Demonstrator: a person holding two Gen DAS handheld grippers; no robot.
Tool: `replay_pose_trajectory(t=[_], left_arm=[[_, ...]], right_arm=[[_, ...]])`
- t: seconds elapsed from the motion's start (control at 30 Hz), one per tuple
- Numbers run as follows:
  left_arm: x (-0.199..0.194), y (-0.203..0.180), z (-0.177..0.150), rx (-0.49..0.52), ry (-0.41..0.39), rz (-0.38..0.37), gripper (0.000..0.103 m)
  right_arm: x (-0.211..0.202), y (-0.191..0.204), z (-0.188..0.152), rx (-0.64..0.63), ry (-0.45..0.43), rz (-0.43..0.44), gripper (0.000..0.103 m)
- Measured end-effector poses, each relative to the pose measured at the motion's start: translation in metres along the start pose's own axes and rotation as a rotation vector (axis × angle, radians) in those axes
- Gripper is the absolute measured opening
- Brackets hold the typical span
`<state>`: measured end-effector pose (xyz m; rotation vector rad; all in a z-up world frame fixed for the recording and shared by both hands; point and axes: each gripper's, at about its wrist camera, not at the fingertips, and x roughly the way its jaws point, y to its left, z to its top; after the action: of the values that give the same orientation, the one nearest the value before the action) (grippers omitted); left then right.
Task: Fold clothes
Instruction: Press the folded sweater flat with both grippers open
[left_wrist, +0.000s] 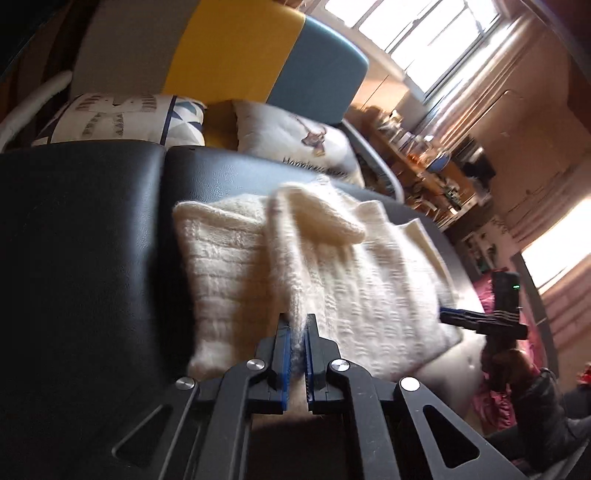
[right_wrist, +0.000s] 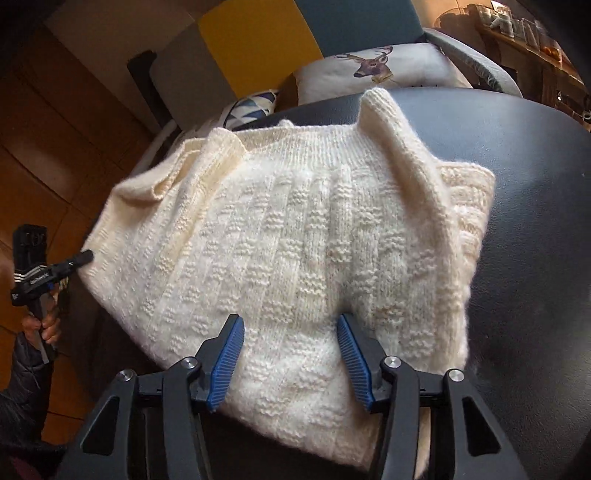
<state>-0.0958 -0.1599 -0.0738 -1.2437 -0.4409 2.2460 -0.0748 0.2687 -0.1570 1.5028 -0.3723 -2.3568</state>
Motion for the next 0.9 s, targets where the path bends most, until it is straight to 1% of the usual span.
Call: replay_pose_trajectory(t=[0.07, 0.13, 0.2, 0.23, 0.27, 0.3, 0.33, 0.37, 0.4, 0.43, 0.47, 0.5, 0.53, 0.6, 0.7, 0.8, 0.9], left_arm=[[-0.012, 0.020, -0.020, -0.078, -0.004, 0.007, 0.006], [-0.005, 0.044, -0.039, -0.159, 0.044, 0.041, 0.006], [0.007, 0.065, -0.051, -0.248, 0.087, 0.042, 0.007], [0.004, 0.064, -0.050, -0.257, 0.069, 0.046, 0.012], [0.001, 0.063, -0.048, -0.263, 0.050, 0.054, 0.013], [-0.006, 0.058, -0.043, -0.244, 0.027, 0.082, 0.014], [-0.016, 0.050, -0.037, -0.206, -0.013, 0.137, 0.016], [-0.026, 0.039, -0.029, -0.145, -0.055, 0.191, 0.016], [-0.036, 0.028, -0.022, -0.082, -0.095, 0.243, 0.019], [-0.040, 0.015, -0.014, -0.003, -0.119, 0.271, 0.026], [-0.044, 0.002, -0.007, 0.077, -0.141, 0.299, 0.030], [-0.041, -0.010, 0.001, 0.161, -0.147, 0.335, 0.033], [-0.035, -0.023, 0.007, 0.263, -0.142, 0.365, 0.033], [-0.017, -0.046, 0.016, 0.456, -0.101, 0.409, 0.033], [0.012, -0.074, 0.018, 0.729, -0.017, 0.444, 0.033], [0.030, -0.077, 0.015, 0.879, 0.072, 0.433, 0.033], [0.044, -0.084, 0.017, 0.976, 0.130, 0.437, 0.035]], right_arm=[[0.000, -0.002, -0.009, -0.007, 0.002, -0.010, 0.052], [0.000, -0.004, -0.016, -0.003, -0.007, -0.008, 0.052], [-0.001, -0.006, -0.017, 0.018, -0.021, 0.004, 0.052], [-0.001, -0.007, -0.018, 0.024, -0.022, 0.008, 0.052], [-0.002, -0.006, -0.019, 0.025, -0.019, 0.009, 0.053], [-0.003, -0.005, -0.020, 0.018, -0.011, 0.011, 0.054], [-0.003, -0.002, -0.022, 0.003, -0.002, 0.011, 0.054], [-0.004, -0.001, -0.023, -0.010, 0.004, 0.008, 0.054], [-0.005, 0.000, -0.025, -0.016, 0.007, 0.011, 0.054], [-0.006, -0.001, -0.026, -0.020, 0.009, 0.017, 0.054], [-0.007, -0.001, -0.026, -0.019, 0.008, 0.025, 0.054], [-0.008, -0.003, -0.026, -0.009, 0.004, 0.036, 0.054], [-0.010, -0.004, -0.024, 0.006, 0.001, 0.049, 0.054], [-0.011, -0.007, -0.024, 0.028, -0.006, 0.066, 0.054], [-0.012, -0.008, -0.025, 0.039, -0.015, 0.078, 0.054], [-0.013, -0.013, -0.024, 0.060, -0.022, 0.100, 0.054], [-0.011, -0.016, -0.022, 0.091, -0.027, 0.123, 0.054]])
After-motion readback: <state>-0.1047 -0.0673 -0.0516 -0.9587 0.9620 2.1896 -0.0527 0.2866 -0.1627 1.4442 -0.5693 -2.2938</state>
